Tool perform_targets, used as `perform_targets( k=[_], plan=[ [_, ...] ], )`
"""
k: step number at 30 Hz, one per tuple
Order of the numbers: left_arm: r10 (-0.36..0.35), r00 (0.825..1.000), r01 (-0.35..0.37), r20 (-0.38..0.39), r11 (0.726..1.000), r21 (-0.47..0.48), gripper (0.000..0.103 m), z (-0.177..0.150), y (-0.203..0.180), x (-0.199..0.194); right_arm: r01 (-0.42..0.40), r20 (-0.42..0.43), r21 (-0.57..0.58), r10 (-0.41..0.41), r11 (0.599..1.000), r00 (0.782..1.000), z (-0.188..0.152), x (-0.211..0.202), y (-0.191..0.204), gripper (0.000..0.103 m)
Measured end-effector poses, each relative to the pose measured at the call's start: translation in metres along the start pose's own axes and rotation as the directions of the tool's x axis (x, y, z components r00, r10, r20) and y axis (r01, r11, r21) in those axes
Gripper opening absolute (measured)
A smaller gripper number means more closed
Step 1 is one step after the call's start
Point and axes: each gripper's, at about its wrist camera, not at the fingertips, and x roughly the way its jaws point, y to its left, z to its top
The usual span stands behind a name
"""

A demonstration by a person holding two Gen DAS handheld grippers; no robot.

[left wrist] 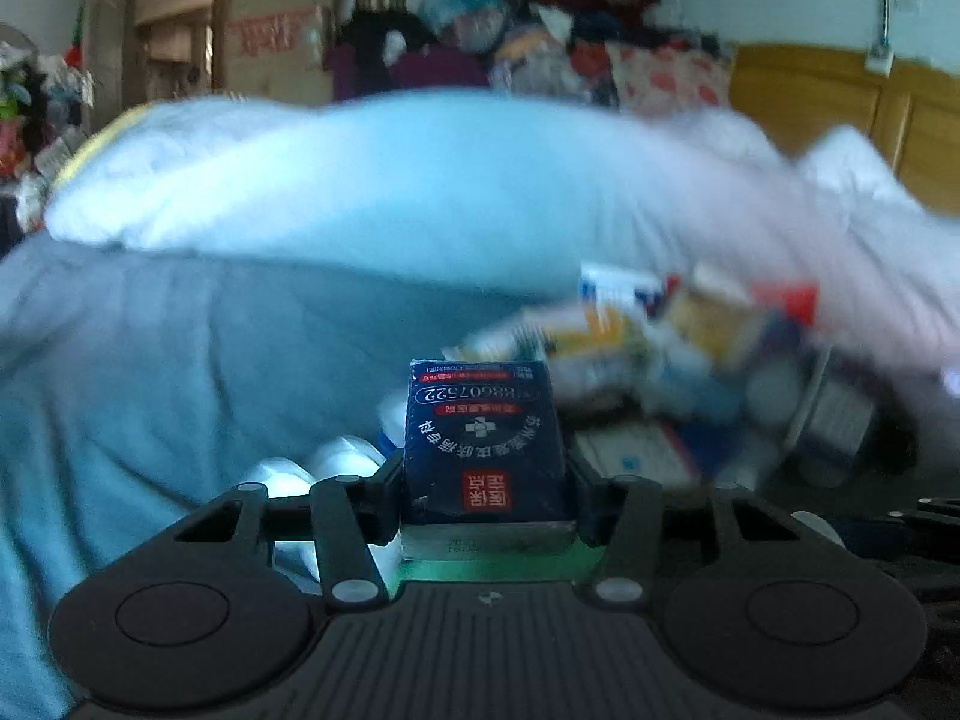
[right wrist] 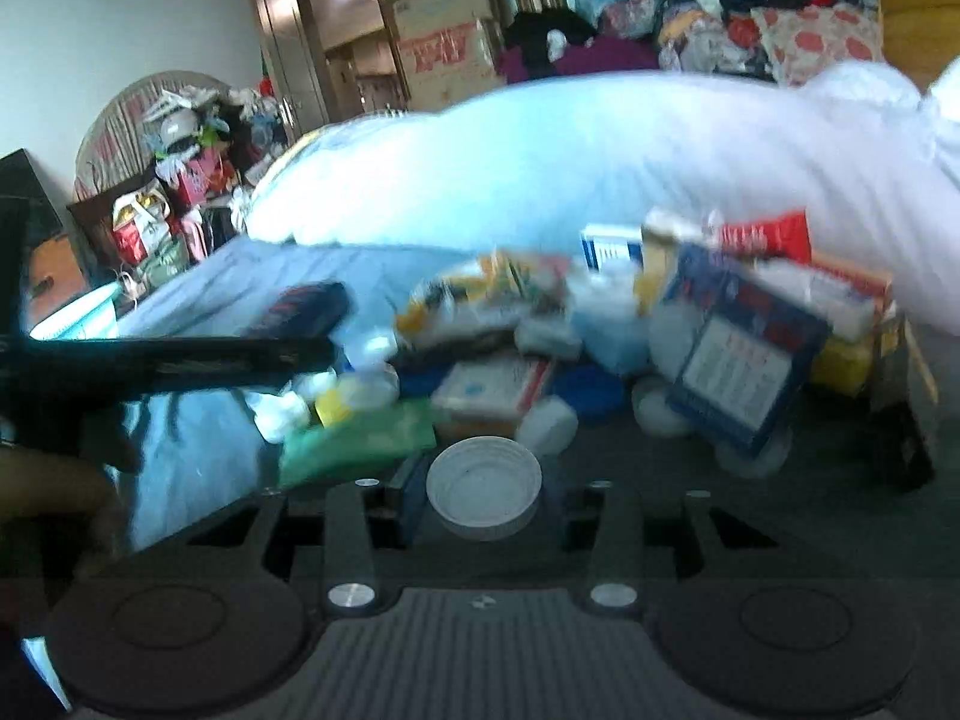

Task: Organize objects
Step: 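Carry the tissue pack and white cap over the basket with both grippers, then open both grippers to drop the tissue pack and cap into the basket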

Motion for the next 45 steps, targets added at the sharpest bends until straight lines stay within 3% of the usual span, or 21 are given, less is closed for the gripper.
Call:
perform_targets(
  k=[3,7,12,16,20,25,29,35,40,45],
  plan=[
    [0.054,0.996,-0.052,0.07,0.998,-0.019,0.052,0.017,0.022,-0.041,-0.014,0.038,-0.029,0.015,0.999,0.999,0.017,-0.012,0.015,0.042],
    [0.165,0.974,-0.155,0.156,0.985,-0.076,0.052,0.037,0.063,-0.101,-0.049,0.1,-0.069,0.056,0.996,0.993,0.052,-0.026,0.044,0.042],
    [0.324,0.921,-0.302,0.216,0.944,-0.131,0.052,0.057,0.118,-0.169,-0.145,0.166,-0.145,0.169,0.979,0.972,0.11,-0.036,0.103,0.042],
    [0.448,0.867,-0.411,0.221,0.891,-0.193,0.052,0.066,0.168,-0.215,-0.242,0.184,-0.229,0.286,0.943,0.94,0.155,-0.036,0.168,0.042],
    [0.546,0.817,-0.497,0.188,0.831,-0.252,0.052,0.073,0.216,-0.247,-0.362,0.147,-0.303,0.419,0.882,0.896,0.195,-0.028,0.246,0.042],
    [0.623,0.774,-0.573,0.113,0.765,-0.294,0.052,0.074,0.267,-0.27,-0.47,0.052,-0.352,0.518,0.81,0.854,0.22,-0.011,0.331,0.042],
    [0.637,0.77,-0.599,0.016,0.732,-0.323,0.052,0.064,0.306,-0.273,-0.535,-0.063,-0.364,0.553,0.762,0.831,0.221,0.005,0.391,0.042],
    [0.597,0.794,-0.594,-0.116,0.719,-0.361,0.052,0.035,0.351,-0.268,-0.57,-0.177,-0.345,0.545,0.746,0.82,0.208,0.023,0.445,0.042],
    [0.576,0.806,-0.581,-0.137,0.725,-0.369,0.052,0.019,0.361,-0.266,-0.581,-0.226,-0.336,0.535,0.741,0.814,0.193,0.04,0.466,0.042],
    [0.576,0.807,-0.58,-0.132,0.729,-0.365,0.052,0.016,0.366,-0.264,-0.586,-0.255,-0.335,0.528,0.738,0.81,0.185,0.051,0.473,0.042]
  ],
)
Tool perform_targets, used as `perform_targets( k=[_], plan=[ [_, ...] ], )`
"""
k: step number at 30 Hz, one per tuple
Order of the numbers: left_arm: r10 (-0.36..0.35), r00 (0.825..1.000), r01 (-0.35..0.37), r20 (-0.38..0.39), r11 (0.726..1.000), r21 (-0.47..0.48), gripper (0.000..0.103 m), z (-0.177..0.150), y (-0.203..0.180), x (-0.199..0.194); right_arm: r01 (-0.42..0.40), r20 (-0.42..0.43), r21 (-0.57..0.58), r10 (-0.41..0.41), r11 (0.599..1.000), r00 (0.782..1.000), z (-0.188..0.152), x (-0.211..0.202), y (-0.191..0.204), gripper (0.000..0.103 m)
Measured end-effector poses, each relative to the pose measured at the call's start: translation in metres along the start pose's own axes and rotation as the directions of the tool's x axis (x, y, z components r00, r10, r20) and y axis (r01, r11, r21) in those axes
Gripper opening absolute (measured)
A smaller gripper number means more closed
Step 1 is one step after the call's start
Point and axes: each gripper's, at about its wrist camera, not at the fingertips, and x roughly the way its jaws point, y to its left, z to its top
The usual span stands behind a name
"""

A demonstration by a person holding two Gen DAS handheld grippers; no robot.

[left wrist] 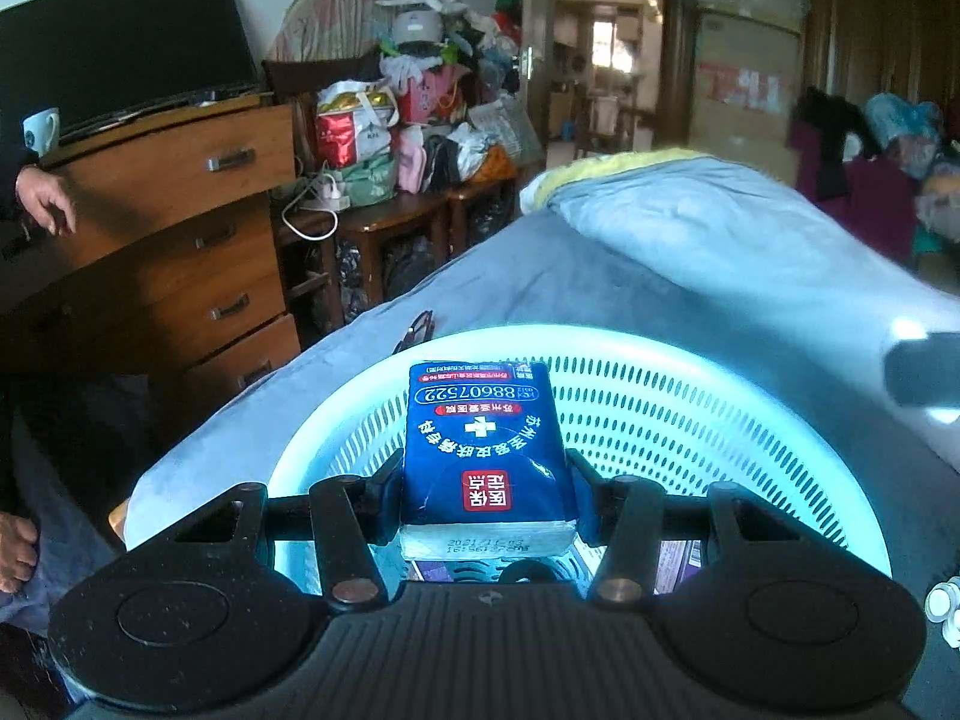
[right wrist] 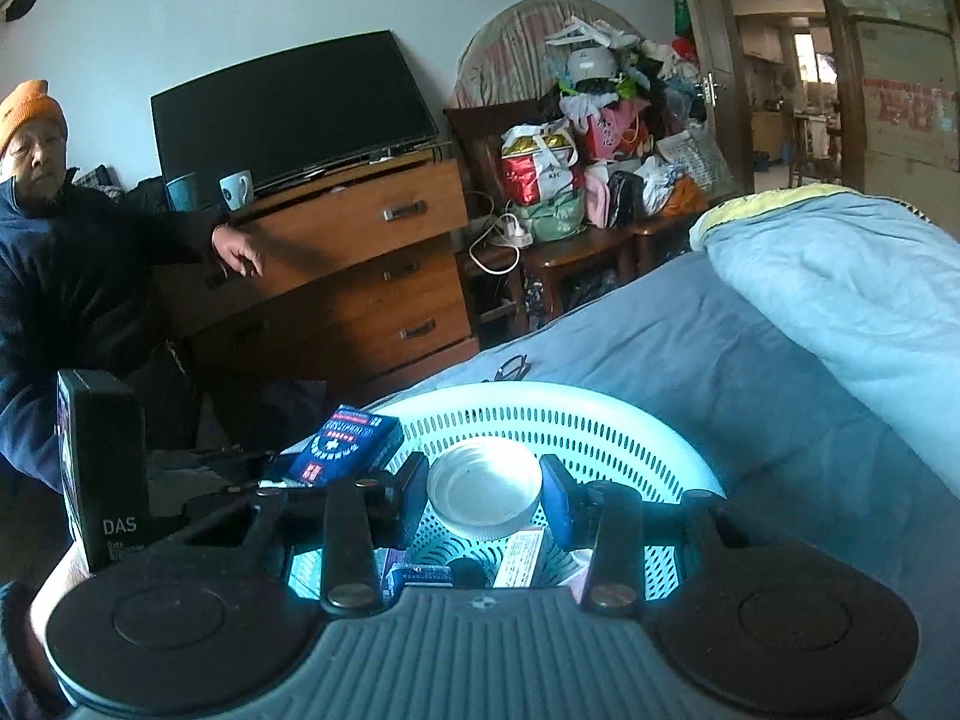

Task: Organize objects
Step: 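Open both grippers to drop the tissue pack and cap into the basket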

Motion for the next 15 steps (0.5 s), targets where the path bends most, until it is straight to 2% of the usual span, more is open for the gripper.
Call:
perform_targets(
  k=[15],
  plan=[
    [0.024,1.0,-0.024,-0.001,0.996,0.084,0.053,0.0,-0.019,0.017,-0.007,-0.023,0.013,0.007,1.0,1.0,-0.013,0.015,-0.004,0.042]
  ],
)
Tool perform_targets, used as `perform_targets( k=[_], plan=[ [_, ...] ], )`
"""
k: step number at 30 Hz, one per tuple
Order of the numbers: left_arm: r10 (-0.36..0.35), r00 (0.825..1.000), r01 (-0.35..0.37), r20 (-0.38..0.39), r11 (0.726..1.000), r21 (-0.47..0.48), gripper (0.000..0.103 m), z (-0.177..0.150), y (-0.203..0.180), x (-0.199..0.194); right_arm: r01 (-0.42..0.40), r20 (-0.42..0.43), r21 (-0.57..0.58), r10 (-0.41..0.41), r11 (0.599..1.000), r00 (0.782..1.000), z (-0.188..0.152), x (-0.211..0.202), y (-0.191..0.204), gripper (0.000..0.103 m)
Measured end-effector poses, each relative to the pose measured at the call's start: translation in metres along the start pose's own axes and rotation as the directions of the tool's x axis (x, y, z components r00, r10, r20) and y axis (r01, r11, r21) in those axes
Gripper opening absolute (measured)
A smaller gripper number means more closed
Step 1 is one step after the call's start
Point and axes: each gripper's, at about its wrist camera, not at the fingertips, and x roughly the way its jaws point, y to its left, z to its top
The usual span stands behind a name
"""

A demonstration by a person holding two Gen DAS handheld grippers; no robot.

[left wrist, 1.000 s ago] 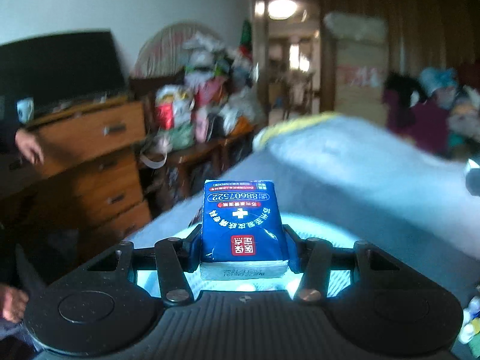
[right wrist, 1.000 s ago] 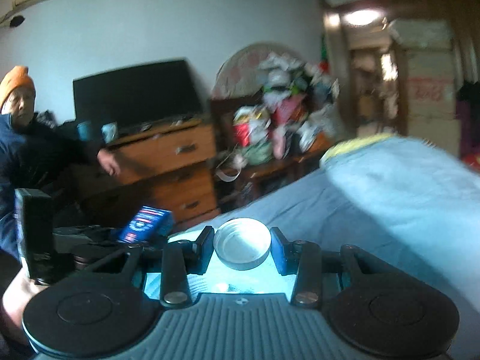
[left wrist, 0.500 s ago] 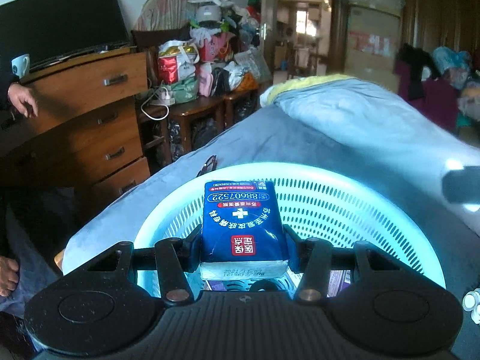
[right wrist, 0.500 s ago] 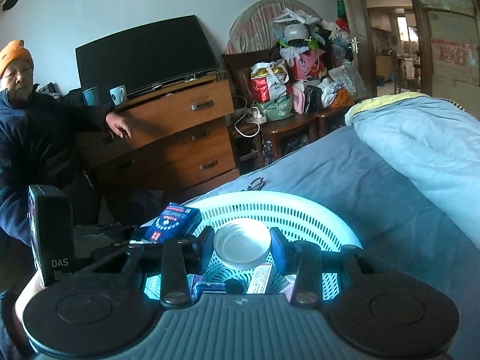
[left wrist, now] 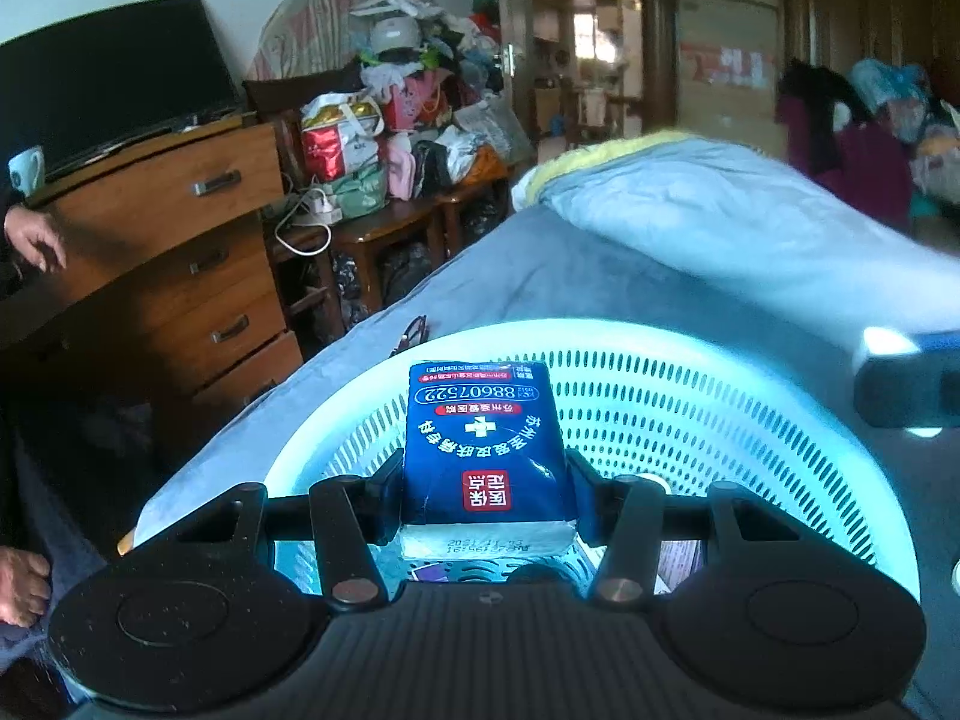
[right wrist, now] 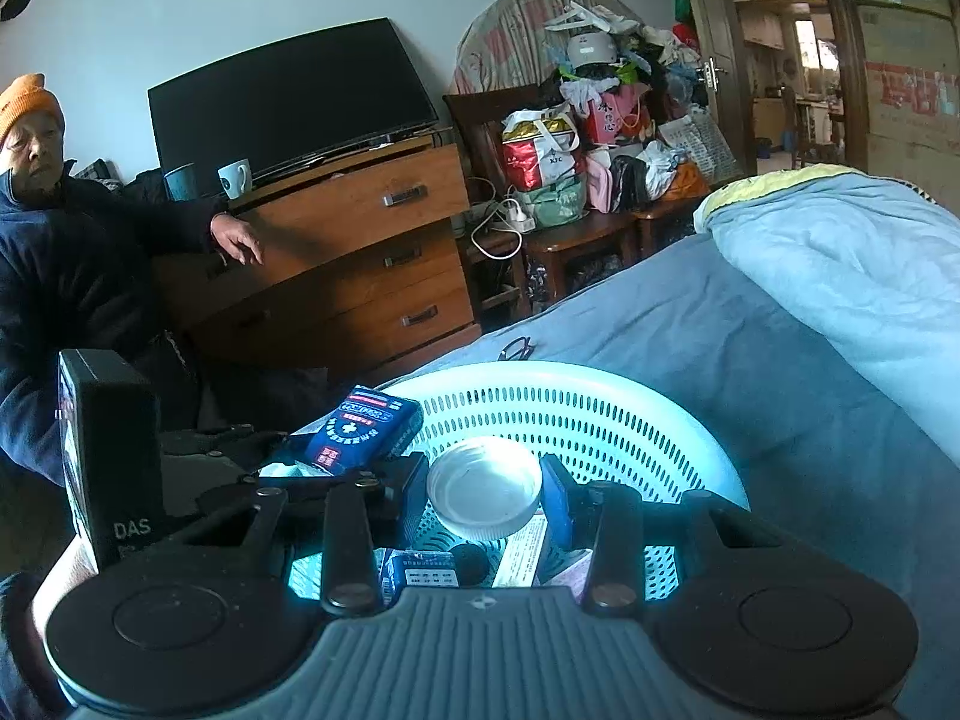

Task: Organize objects
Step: 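Open both grippers to drop the tissue pack and cap into the basket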

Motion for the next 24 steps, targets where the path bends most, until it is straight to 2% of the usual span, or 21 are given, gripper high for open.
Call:
perform_targets(
  k=[24],
  plan=[
    [0.001,1.0,0.0,-0.025,0.999,0.035,0.053,-0.007,-0.014,0.014,0.007,-0.023,0.01,-0.006,1.0,1.0,-0.007,0.023,0.0,0.042]
  ],
)
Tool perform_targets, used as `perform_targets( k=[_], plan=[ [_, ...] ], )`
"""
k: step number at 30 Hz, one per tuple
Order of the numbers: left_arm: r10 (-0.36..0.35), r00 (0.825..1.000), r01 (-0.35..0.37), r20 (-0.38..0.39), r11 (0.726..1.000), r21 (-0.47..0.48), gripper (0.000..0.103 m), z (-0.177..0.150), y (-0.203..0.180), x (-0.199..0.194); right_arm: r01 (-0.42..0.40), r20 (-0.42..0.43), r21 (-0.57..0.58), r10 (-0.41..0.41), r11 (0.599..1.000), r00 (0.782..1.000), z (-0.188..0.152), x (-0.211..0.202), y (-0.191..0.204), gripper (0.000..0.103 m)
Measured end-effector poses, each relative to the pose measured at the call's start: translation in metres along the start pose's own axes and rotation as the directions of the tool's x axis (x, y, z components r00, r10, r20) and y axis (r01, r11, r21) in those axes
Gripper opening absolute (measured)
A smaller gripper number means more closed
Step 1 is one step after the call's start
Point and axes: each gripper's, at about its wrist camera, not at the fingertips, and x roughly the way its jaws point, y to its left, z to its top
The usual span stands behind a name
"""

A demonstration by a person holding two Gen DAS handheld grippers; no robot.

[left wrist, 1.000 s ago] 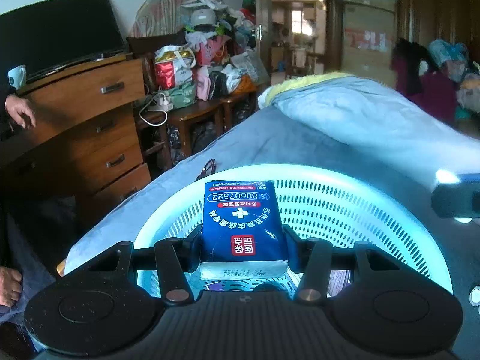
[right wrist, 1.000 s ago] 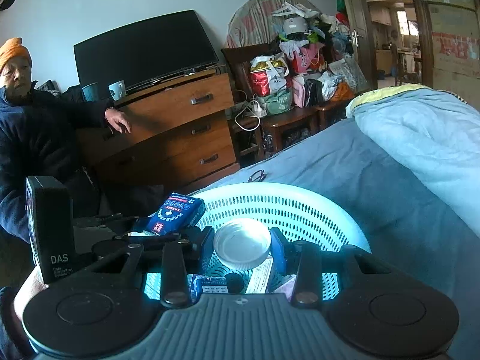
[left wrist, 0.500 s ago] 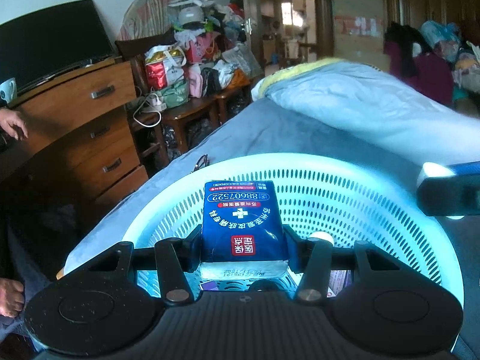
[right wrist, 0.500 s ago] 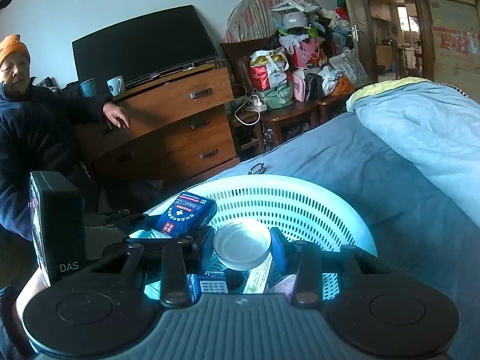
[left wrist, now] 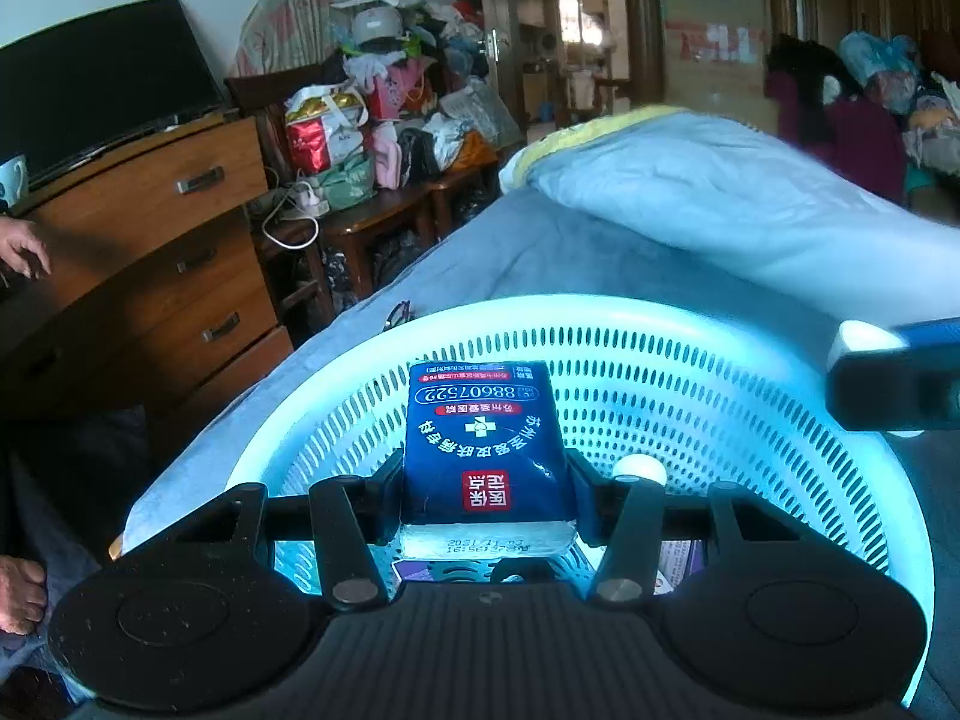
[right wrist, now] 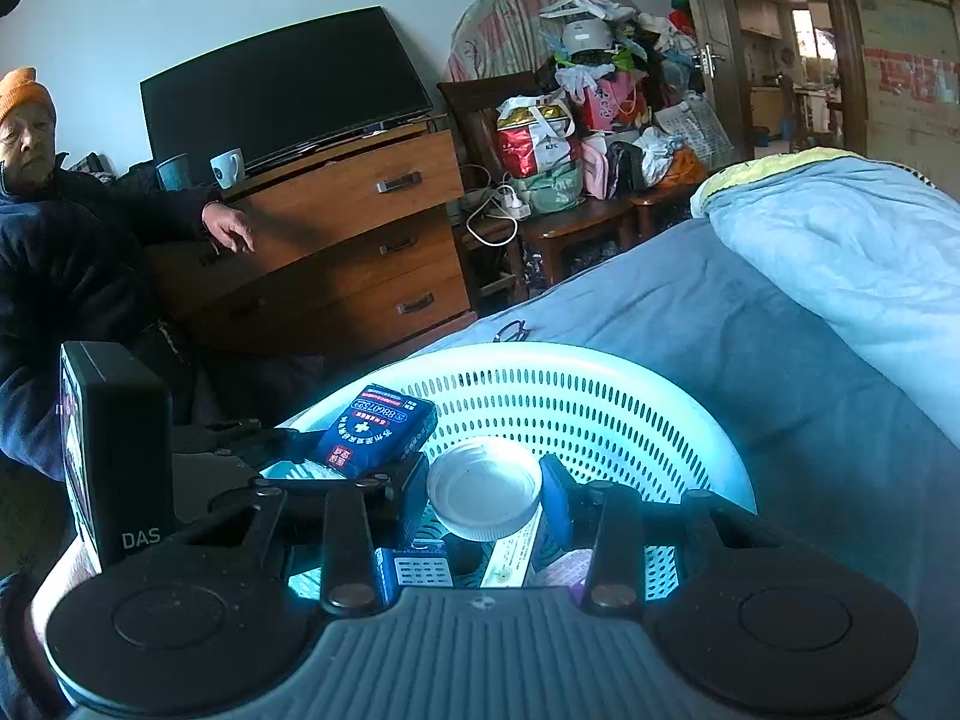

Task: Organize objects
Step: 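Open both grippers to drop the tissue pack and cap into the basket, then move both open grippers back over the medicine pile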

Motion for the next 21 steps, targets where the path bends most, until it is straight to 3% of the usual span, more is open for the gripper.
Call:
perform_targets(
  k=[3,5,6,12,15,18,21],
  plan=[
    [0.003,1.0,-0.003,0.006,1.0,-0.003,0.058,0.0,0.0,0.0,0.001,0.001,0.001,-0.001,1.0,1.0,-0.001,0.001,0.0,0.044],
    [0.012,1.0,-0.012,0.011,1.0,-0.001,0.084,-0.001,0.0,0.0,0.007,0.012,0.009,-0.007,1.0,1.0,-0.003,0.001,-0.002,0.051],
    [0.017,1.0,-0.017,0.017,1.0,0.002,0.087,-0.001,-0.001,-0.001,0.009,0.016,0.015,-0.009,1.0,1.0,-0.004,0.0,-0.002,0.053],
    [0.017,0.999,-0.018,0.049,1.0,0.007,0.088,0.003,-0.007,-0.012,0.004,0.095,0.051,-0.009,0.999,0.995,-0.02,-0.03,-0.015,0.053],
    [-0.036,0.992,0.036,0.118,0.999,0.003,0.088,0.006,-0.015,-0.034,0.042,0.195,0.071,-0.056,0.997,0.979,-0.062,-0.075,-0.027,0.063],
    [-0.191,0.949,0.191,0.25,0.981,0.026,0.092,0.003,-0.035,-0.078,0.174,0.261,0.086,-0.191,0.981,0.946,-0.131,-0.128,-0.045,0.069],
    [-0.39,0.854,0.361,0.345,0.921,0.146,0.099,-0.01,-0.076,-0.123,0.328,0.22,0.129,-0.35,0.936,0.911,-0.207,-0.169,-0.072,0.069]
  ],
)
